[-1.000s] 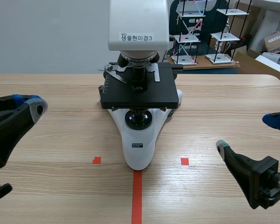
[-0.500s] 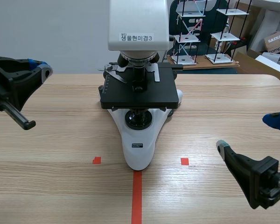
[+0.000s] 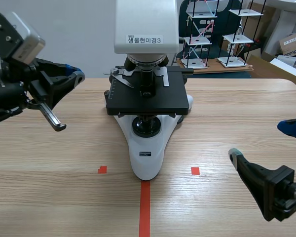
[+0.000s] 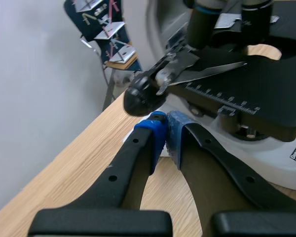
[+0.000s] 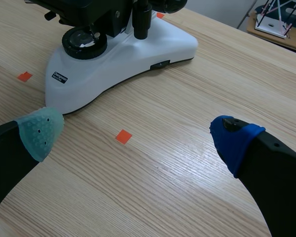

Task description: Point at the stage clip

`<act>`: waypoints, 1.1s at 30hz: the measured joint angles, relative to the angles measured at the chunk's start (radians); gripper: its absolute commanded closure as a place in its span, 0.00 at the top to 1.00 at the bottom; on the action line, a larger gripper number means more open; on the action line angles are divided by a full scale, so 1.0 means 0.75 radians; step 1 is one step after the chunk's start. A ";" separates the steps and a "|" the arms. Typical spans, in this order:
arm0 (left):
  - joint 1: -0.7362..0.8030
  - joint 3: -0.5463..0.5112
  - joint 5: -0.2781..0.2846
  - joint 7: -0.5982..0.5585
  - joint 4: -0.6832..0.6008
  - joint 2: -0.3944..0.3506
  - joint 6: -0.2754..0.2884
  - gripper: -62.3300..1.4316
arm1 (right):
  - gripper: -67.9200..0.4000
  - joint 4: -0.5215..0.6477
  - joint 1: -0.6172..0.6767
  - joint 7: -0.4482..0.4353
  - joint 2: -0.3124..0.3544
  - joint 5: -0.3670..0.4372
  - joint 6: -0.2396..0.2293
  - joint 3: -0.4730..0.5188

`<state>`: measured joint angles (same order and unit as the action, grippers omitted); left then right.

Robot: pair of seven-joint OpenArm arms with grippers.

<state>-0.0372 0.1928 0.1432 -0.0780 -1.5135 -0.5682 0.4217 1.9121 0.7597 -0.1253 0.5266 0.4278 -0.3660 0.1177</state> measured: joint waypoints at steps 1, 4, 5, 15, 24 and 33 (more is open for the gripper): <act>-0.020 0.030 -0.011 0.002 0.000 0.000 0.001 0.05 | 0.98 0.000 0.000 0.000 0.000 0.000 0.000 0.000; -0.072 0.114 -0.011 0.029 0.000 0.001 0.001 0.05 | 0.98 0.000 0.000 0.000 0.000 0.000 0.000 0.000; -0.082 0.132 -0.012 0.042 0.000 0.001 -0.003 0.05 | 0.98 0.000 0.000 0.000 0.000 0.000 0.000 0.000; -0.091 0.142 -0.012 0.049 0.002 0.001 -0.011 0.05 | 0.98 0.000 0.000 0.000 0.000 0.000 0.000 0.000; -0.091 0.140 -0.012 0.048 0.003 0.001 -0.011 0.05 | 0.98 0.000 0.000 0.000 0.000 0.000 0.000 0.000; -0.091 0.140 -0.012 0.047 0.003 0.001 -0.011 0.05 | 0.98 0.000 0.000 0.000 0.000 0.000 0.000 0.000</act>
<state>-0.1055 0.2977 0.1345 -0.0425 -1.5112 -0.5678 0.4133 1.9121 0.7597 -0.1253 0.5266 0.4278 -0.3660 0.1177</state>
